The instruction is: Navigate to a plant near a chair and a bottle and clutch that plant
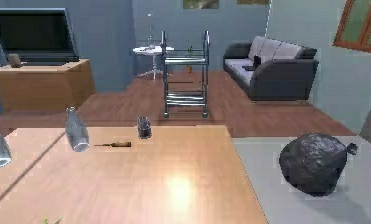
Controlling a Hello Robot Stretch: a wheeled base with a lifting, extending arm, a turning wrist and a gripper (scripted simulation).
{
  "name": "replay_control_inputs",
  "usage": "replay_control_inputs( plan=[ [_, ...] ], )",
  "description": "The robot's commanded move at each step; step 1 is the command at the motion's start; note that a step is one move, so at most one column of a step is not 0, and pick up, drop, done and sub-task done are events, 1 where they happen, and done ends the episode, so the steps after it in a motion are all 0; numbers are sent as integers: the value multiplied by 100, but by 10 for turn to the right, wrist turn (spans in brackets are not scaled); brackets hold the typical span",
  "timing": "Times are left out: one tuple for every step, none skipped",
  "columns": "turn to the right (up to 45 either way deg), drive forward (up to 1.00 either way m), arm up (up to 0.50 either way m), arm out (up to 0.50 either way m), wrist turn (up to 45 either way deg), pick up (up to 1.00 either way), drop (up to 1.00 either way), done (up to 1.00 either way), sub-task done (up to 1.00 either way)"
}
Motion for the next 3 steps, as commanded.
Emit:
replay_control_inputs(
  plan=[
    [-450, 0, 0, 0, 0, 0, 0, 0, 0],
    [450, 0, 0, 0, 0, 0, 0, 0, 0],
    [-450, 0, 0, 0, 0, 0, 0, 0, 0]
  ],
)
